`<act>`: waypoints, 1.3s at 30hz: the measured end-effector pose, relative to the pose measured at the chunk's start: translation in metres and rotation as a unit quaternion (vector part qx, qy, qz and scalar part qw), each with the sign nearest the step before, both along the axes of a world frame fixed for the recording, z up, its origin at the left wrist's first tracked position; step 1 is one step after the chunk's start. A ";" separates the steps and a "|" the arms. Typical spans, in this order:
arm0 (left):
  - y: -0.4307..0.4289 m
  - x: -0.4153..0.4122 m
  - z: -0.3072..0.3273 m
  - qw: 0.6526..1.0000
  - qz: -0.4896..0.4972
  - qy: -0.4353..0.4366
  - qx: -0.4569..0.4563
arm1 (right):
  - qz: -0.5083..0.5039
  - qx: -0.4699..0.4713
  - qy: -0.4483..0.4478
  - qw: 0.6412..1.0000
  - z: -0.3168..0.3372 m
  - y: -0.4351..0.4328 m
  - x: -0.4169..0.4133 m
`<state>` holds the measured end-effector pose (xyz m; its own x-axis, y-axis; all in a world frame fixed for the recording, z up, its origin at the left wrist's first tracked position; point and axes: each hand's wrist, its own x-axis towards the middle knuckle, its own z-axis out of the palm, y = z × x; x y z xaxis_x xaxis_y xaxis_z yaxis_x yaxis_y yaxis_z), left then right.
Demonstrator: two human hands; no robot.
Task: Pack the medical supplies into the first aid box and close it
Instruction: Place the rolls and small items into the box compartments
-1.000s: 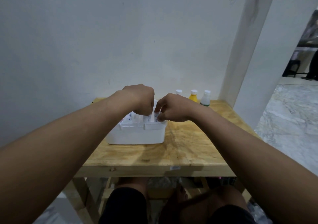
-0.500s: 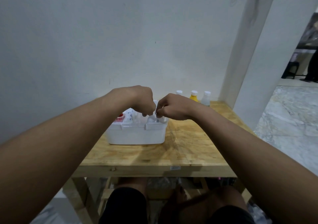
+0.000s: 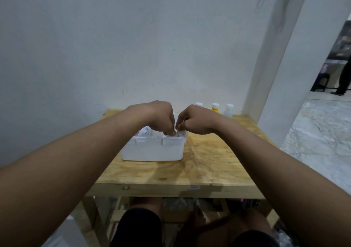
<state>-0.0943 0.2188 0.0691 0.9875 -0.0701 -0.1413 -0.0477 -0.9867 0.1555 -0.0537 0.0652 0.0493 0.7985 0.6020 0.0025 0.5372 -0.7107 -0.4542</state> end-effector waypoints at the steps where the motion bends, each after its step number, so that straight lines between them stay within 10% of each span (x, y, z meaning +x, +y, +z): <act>1: 0.001 0.000 0.001 1.000 0.003 -0.007 0.002 | 0.001 -0.001 0.000 1.000 0.000 0.000 0.000; 27: 0.014 0.005 0.007 0.999 0.035 0.019 0.010 | -0.009 -0.016 0.000 1.000 0.007 0.005 -0.008; 39: -0.016 0.039 0.022 0.984 -0.029 -0.158 -0.077 | -0.112 0.009 -0.118 0.987 0.037 -0.032 0.034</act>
